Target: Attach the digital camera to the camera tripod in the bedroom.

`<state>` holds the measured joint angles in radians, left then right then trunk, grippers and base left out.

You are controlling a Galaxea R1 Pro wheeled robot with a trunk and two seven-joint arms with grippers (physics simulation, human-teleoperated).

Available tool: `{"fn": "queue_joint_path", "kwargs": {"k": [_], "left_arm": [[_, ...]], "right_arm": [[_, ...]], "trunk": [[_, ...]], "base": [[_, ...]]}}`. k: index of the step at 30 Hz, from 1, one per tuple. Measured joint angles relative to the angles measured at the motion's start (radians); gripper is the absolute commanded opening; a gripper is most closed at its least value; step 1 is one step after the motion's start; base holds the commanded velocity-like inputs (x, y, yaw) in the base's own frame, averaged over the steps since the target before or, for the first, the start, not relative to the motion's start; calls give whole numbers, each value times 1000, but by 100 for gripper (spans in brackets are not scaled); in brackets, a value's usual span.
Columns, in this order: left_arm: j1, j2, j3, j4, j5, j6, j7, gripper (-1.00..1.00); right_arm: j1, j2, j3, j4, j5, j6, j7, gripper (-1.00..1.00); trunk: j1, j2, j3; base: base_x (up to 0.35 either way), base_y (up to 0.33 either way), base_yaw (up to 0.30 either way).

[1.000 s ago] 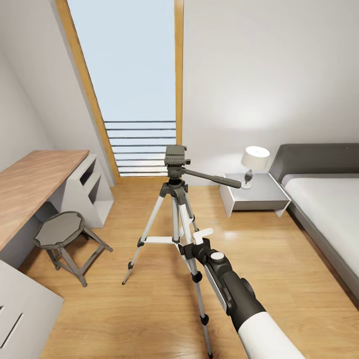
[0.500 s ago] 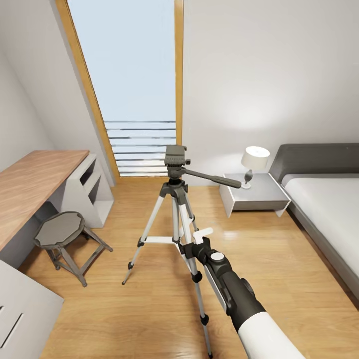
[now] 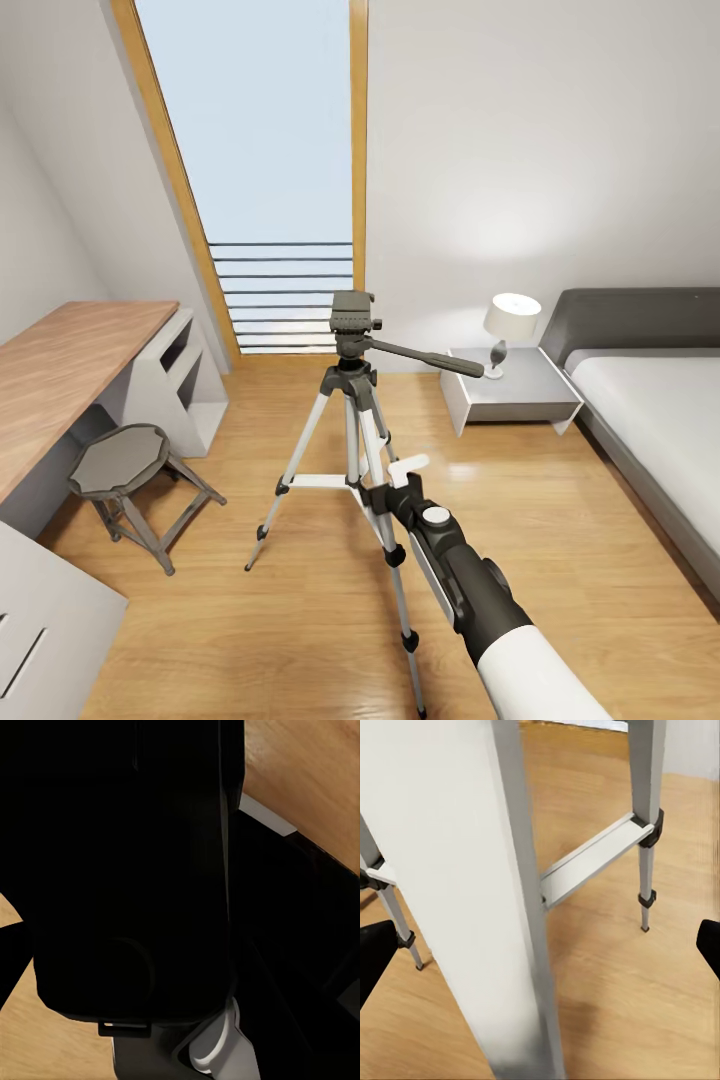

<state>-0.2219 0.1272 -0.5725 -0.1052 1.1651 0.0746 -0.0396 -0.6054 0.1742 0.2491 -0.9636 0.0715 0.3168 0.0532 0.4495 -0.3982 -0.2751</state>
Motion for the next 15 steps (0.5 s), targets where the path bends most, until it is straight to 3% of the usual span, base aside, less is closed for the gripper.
{"fn": "queue_joint_path", "kwargs": {"k": [3, 4, 15], "left_arm": [[0, 0, 0, 0, 0, 0, 0, -100], [0, 0, 0, 0, 0, 0, 0, -100], [0, -9, 0, 0, 0, 0, 0, -100]], "right_arm": [[0, 0, 3, 0, 0, -21, -23, 100], [0, 0, 3, 0, 0, -25, -28, -100], [0, 0, 6, 2, -1, -34, -43, -100]], "trunk": [[0, 0, 0], [0, 0, 0], [0, 0, 0]], "base": [[0, 0, 0], [0, 0, 0], [0, 0, 0]]}}
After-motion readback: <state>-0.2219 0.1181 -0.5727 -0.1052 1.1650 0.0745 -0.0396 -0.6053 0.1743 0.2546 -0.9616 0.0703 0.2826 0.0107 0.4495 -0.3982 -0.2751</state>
